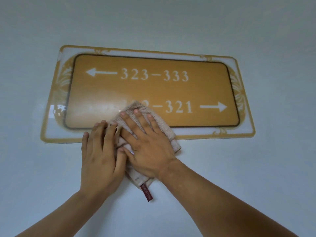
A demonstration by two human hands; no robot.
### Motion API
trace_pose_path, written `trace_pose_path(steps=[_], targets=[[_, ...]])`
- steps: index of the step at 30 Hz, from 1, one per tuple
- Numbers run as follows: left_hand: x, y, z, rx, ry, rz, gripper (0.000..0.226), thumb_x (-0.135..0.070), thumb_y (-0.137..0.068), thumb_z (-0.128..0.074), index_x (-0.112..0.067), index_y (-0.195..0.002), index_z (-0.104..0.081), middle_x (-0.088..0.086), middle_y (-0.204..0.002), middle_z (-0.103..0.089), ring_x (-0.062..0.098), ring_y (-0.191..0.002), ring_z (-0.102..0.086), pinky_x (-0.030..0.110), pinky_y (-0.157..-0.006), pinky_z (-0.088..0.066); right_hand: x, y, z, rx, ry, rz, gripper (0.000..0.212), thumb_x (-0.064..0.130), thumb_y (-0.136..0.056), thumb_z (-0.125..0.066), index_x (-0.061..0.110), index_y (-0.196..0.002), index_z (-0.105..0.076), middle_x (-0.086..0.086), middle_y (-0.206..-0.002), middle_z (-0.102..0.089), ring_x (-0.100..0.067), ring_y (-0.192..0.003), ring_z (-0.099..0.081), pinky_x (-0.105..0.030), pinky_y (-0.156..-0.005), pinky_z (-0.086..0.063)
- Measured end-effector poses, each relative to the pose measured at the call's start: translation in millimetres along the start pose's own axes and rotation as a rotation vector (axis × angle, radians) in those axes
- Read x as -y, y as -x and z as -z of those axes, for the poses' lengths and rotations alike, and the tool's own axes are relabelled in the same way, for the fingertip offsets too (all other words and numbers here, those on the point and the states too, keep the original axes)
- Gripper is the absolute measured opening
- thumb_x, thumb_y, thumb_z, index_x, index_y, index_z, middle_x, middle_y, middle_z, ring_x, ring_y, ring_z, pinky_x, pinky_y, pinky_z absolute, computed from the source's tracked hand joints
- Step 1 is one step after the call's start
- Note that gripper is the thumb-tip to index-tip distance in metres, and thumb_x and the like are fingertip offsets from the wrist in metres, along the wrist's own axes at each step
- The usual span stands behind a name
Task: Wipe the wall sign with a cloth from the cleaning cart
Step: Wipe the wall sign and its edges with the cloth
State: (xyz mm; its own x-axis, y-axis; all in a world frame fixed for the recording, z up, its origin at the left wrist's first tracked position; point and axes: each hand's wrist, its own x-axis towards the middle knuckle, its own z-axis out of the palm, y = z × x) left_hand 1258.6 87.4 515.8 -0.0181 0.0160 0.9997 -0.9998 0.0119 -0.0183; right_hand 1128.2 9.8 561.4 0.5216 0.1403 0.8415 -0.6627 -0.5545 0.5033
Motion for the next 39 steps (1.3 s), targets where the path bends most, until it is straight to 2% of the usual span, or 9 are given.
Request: trace_pose_path(steps=[6,10,13,19,22,24,28,34,39], targets=[[-94.5,-5.7,-51.1,0.024,-0.116,0.016,0.059,-0.039,-0.089,-0.043,0.0,-0.132,-0.051,0.02,-0.144,-0.047,0.036,-0.141,-0.036,0.056,-0.119,-0.02,-110.9,77.4,13.5,0.009,0.009,-0.083,0.068,0.06,-0.1,-0.028,0.033,-0.158,-0.004,0.004,-0.168,0.003,-0.021,-0.153,0.011,-0.048,-0.123,-0.002],[-169.2,-9.6,-82.0,0.018,-0.128,0.028,0.056,-0.049,-0.087,-0.045,-0.008,-0.119,-0.063,0.016,-0.119,-0.056,0.035,-0.112,-0.049,0.05,-0.097,-0.038,-179.3,129.0,20.2,0.017,-0.003,-0.148,0.069,0.06,-0.101,-0.027,0.031,-0.159,-0.001,0.003,-0.168,0.005,-0.021,-0.153,0.012,-0.049,-0.123,-0.006],[-223.0,-11.5,-106.1,0.059,-0.085,0.144,0.059,-0.058,-0.085,-0.046,-0.014,-0.119,-0.064,0.008,-0.11,-0.054,0.03,-0.102,-0.048,0.045,-0.088,-0.039,-219.1,162.2,24.8,0.023,-0.002,-0.198,0.069,0.057,-0.102,-0.03,0.03,-0.159,0.0,0.001,-0.168,0.005,-0.023,-0.153,0.01,-0.05,-0.123,-0.008],[-290.8,-27.5,-133.8,0.074,0.165,0.208,0.041,-0.056,-0.083,-0.059,-0.025,-0.108,-0.067,-0.005,-0.097,-0.05,0.019,-0.097,-0.049,0.039,-0.089,-0.045,-254.3,190.3,26.8,0.027,-0.095,-0.215,0.076,0.05,-0.095,-0.035,0.032,-0.158,0.003,0.003,-0.167,0.01,-0.023,-0.153,0.014,-0.051,-0.123,-0.007],[-303.0,-28.5,-140.1,0.076,0.255,0.268,0.02,-0.043,-0.087,-0.063,-0.023,-0.09,-0.061,-0.005,-0.09,-0.05,0.019,-0.091,-0.05,0.035,-0.083,-0.045,-255.9,190.3,31.7,0.026,-0.167,-0.196,0.074,0.05,-0.094,-0.031,0.033,-0.158,0.003,0.006,-0.167,0.012,-0.02,-0.152,0.018,-0.049,-0.124,-0.003],[-302.7,-26.7,-140.5,0.073,0.316,0.286,0.011,-0.031,-0.091,-0.062,-0.02,-0.094,-0.059,-0.004,-0.094,-0.055,0.017,-0.091,-0.051,0.027,-0.076,-0.038,-258.3,189.4,38.5,0.002,-0.317,-0.188,0.069,0.045,-0.095,-0.032,0.033,-0.158,-0.008,0.009,-0.167,0.003,-0.014,-0.152,0.014,-0.045,-0.124,-0.002],[-297.1,-31.8,-130.7,0.053,0.393,0.368,0.003,-0.017,-0.093,-0.057,-0.017,-0.091,-0.058,-0.008,-0.076,-0.061,0.014,-0.072,-0.056,0.029,-0.06,-0.037,-274.3,189.0,50.3,-0.146,-0.587,-0.28,0.047,0.02,-0.096,-0.046,0.022,-0.144,-0.046,0.008,-0.156,-0.035,-0.005,-0.146,-0.023,-0.036,-0.122,-0.021],[-288.0,-42.0,-116.8,0.105,0.449,0.384,0.007,-0.012,-0.089,-0.061,-0.018,-0.09,-0.065,-0.01,-0.076,-0.065,0.006,-0.074,-0.058,0.025,-0.061,-0.042,-280.4,182.8,59.1,-0.184,-0.349,-0.314,0.049,0.019,-0.097,-0.057,0.02,-0.144,-0.043,0.001,-0.144,-0.039,-0.019,-0.127,-0.043,-0.042,-0.105,-0.043],[-278.7,-44.0,-105.3,0.163,0.599,0.498,0.011,-0.007,-0.087,-0.065,-0.016,-0.091,-0.069,-0.006,-0.083,-0.069,0.011,-0.08,-0.063,0.027,-0.069,-0.05,-279.6,188.7,62.7,-0.044,-0.495,-0.64,0.085,0.051,-0.087,-0.068,0.021,-0.153,-0.024,-0.003,-0.14,-0.029,-0.014,-0.125,-0.04,-0.029,-0.101,-0.044]])
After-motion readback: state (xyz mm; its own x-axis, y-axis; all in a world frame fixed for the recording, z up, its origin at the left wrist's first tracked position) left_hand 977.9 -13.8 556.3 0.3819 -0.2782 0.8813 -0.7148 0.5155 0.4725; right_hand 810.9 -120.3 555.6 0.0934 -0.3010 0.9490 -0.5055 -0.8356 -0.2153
